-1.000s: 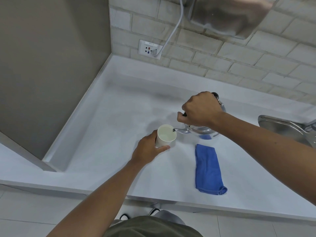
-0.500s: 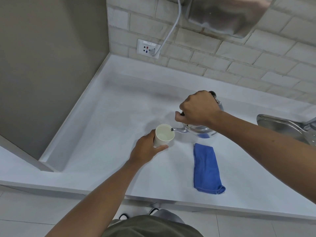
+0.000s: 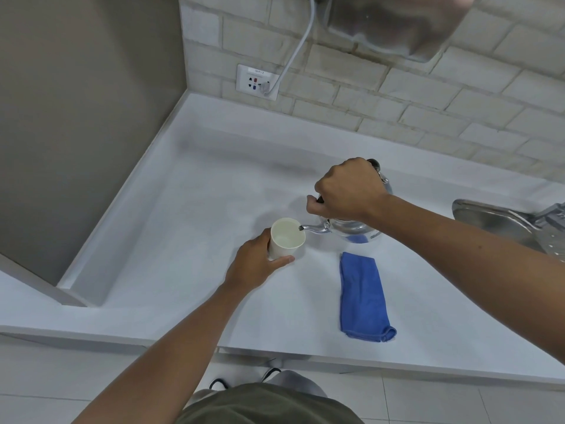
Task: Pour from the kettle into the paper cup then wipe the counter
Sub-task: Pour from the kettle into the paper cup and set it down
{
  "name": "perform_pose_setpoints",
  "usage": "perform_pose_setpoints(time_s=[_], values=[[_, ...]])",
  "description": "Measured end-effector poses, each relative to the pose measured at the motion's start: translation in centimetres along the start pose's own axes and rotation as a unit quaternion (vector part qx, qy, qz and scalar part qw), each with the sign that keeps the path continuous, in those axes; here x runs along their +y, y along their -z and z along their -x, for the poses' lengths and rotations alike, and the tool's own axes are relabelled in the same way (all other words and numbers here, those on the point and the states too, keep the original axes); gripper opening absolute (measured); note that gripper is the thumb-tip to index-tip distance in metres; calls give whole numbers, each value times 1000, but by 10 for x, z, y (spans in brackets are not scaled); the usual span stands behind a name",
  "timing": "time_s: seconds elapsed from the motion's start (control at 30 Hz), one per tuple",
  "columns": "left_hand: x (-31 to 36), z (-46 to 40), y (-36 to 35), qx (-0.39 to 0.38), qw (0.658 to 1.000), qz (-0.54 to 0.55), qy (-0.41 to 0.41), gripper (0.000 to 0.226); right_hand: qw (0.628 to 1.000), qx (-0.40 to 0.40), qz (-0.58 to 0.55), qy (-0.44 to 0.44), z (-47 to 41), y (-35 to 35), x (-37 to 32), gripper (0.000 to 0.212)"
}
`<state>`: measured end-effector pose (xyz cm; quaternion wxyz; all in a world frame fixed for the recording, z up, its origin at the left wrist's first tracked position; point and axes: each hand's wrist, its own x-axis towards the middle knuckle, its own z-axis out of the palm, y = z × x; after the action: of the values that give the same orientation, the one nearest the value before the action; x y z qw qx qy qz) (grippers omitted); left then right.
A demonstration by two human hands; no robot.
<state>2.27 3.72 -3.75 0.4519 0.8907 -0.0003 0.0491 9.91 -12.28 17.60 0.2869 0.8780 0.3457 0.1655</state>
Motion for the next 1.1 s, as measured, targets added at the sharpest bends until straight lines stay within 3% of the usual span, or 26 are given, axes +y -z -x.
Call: perform_pose_setpoints(time_s=[0.6,1.1], values=[[1,2,1,-1,1000,8,1,65,1000,10,-9,-2,0,-1,1,47],[8,4,6,-5,1000,-2,15,60,968,50,-175,-174,11,-43,29,51]])
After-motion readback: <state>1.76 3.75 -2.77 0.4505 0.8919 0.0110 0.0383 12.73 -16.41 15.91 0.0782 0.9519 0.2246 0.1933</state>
